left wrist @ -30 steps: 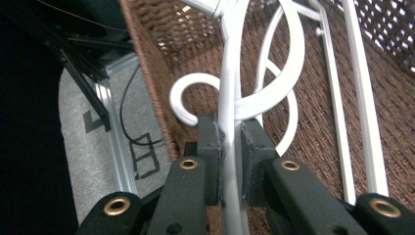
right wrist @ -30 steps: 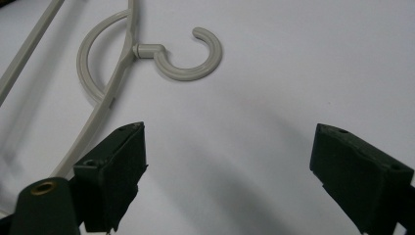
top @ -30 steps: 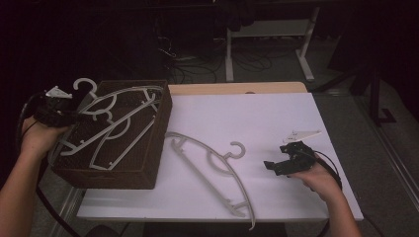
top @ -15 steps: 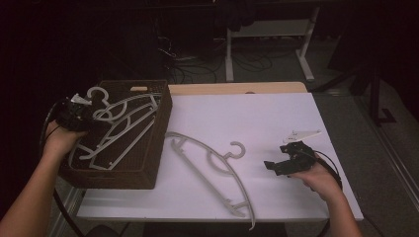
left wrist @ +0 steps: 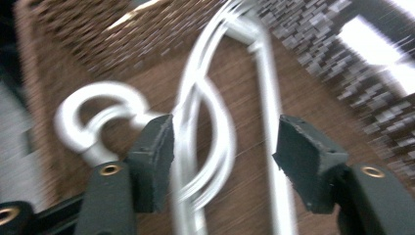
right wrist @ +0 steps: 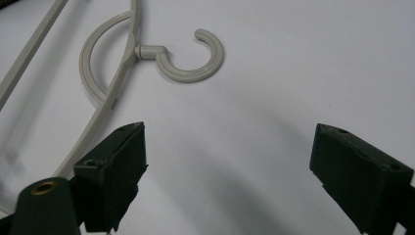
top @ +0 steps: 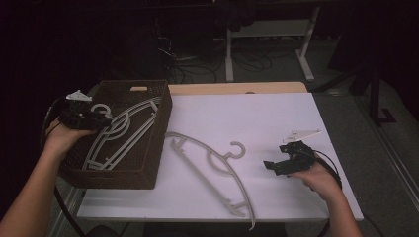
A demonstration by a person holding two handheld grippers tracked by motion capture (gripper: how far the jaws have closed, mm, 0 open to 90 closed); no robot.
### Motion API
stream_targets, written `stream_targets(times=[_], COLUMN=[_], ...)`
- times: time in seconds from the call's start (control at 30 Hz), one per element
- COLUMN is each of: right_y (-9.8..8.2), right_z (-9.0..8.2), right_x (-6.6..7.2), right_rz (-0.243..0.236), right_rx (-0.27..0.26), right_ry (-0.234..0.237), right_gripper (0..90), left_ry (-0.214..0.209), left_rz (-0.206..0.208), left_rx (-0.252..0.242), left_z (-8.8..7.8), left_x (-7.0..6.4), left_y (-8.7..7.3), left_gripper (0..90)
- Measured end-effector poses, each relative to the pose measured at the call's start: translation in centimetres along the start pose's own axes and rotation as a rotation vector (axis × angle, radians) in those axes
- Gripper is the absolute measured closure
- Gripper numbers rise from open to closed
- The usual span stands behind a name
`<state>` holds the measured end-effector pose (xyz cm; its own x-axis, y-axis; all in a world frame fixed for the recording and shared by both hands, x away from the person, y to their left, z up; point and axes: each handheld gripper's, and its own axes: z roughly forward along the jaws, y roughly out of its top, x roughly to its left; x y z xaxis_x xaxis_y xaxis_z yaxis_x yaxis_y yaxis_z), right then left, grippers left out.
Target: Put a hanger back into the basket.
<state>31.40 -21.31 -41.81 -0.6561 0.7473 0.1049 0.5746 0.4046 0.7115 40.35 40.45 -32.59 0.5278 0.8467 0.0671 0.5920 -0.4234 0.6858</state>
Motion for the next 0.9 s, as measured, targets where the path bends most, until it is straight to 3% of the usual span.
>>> stream_targets(times=[0.17,0.2,0.23,0.33,0.63,0.9], right_y=[0.0,0.0,0.0,0.0,0.1,0.3], right_z=[0.0,0.0,0.1,0.1,-0.1,-0.1], right_x=[0.0,0.0,0.0,-0.1,-0.1,0.1], right_rz=[-0.002,-0.002,-0.002,0.000,0.001,-0.007], right_rx=[0.003,0.003,0.004,0.004,-0.004,-0.002], right_ry=[0.000,0.000,0.001,0.001,0.003,0.008], right_gripper=[13.1,13.1,13.1,13.1,13.1,13.2], left_ry=[-0.146,-0.146,-0.193,-0.252,-0.362,-0.455], left_rz=[0.007,0.007,0.013,0.020,0.052,0.110], left_rx=[-0.080,-0.080,-0.106,-0.141,-0.204,-0.228], left_z=[0.2,0.2,0.3,0.5,0.9,2.0], left_x=[-2.2,-2.2,-3.0,-4.2,-7.9,-12.7], left_y=[1.3,1.3,1.8,2.5,4.2,5.3], left_gripper=[31.7,31.1,31.1,28.6,18.8,12.0])
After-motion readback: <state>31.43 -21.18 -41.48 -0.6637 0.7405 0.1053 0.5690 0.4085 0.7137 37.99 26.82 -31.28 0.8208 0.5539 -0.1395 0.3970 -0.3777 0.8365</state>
